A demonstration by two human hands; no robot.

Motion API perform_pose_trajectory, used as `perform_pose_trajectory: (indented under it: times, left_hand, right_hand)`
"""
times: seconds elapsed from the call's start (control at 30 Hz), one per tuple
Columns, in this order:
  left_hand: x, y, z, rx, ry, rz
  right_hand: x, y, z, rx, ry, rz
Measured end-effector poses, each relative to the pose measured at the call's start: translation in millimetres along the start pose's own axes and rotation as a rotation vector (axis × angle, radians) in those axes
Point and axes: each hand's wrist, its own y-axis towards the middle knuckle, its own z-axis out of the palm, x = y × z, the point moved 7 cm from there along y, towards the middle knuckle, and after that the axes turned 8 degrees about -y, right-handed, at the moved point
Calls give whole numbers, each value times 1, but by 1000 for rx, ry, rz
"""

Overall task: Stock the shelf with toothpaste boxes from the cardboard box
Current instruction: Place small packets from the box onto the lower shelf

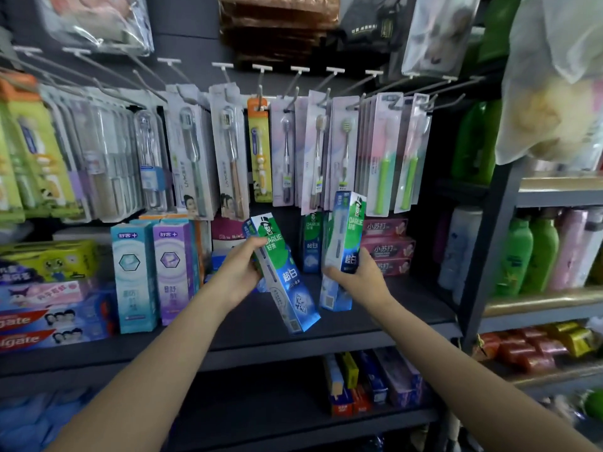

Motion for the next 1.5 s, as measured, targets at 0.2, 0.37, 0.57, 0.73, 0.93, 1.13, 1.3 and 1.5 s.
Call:
perform_pose_trajectory:
  times: [0.2,0.37,0.57,0.73,0.93,1.13,1.3,1.5]
  left_hand:
    - [16,22,17,-10,219,28]
    - [27,51,23,47,344,49]
    - [61,93,43,30,360,30]
    - [72,130,46,19,346,-77]
    - [75,163,42,-28,354,-74]
    - [84,173,46,-147,285,-44]
    - [97,171,42,-139,214,-57]
    - [123,158,22,-148,258,-76]
  right_hand:
    - [-18,20,46,254,-173,-87]
    - [-44,48,68,151,-142,15]
    - [-76,75,67,-85,-197,136]
    - [-84,96,76,-131,-242,157]
    - [-84,126,95,-84,-284,173]
    - [-83,138,107,-67,-337,179]
    - [-85,140,113,-97,-388,148]
    - [-92,135,118,-124,-428,122]
